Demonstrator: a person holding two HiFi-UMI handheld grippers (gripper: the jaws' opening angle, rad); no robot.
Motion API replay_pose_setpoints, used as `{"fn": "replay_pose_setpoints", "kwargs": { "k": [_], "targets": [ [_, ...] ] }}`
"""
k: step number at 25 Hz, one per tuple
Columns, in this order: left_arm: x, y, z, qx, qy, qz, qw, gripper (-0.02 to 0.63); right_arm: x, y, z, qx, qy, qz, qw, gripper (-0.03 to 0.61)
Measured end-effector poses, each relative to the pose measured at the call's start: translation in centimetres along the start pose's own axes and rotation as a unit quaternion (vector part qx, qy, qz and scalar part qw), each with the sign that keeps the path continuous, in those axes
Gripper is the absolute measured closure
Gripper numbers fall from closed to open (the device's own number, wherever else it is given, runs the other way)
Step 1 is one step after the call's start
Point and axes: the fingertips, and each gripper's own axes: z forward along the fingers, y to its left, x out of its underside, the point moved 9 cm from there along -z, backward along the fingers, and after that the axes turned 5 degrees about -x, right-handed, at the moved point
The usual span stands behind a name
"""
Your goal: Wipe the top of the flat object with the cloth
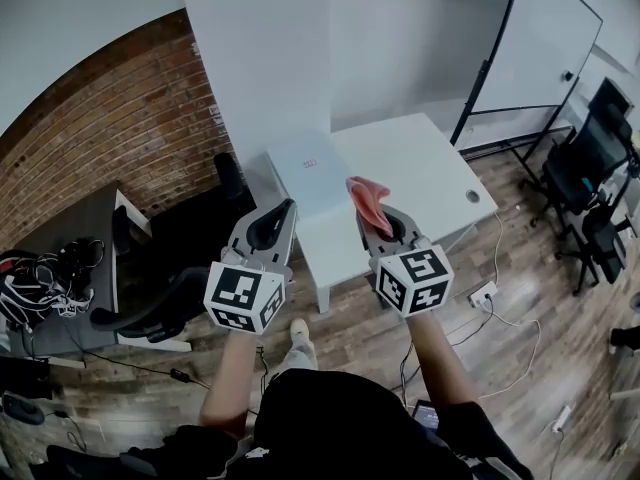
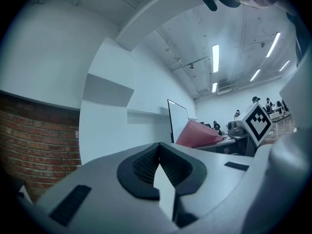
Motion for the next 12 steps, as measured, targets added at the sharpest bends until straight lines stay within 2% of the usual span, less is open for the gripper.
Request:
{"fn": "replay_pose_setpoints", "kwargs": {
  "k": [12],
  "targets": [
    [0.6, 8.2, 9.0, 0.030, 0.003, -0.007, 0.9995, 0.601, -2.2, -3.7, 10.6, 0.014, 0.005, 0.002, 1.000, 0.534]
  ]
}}
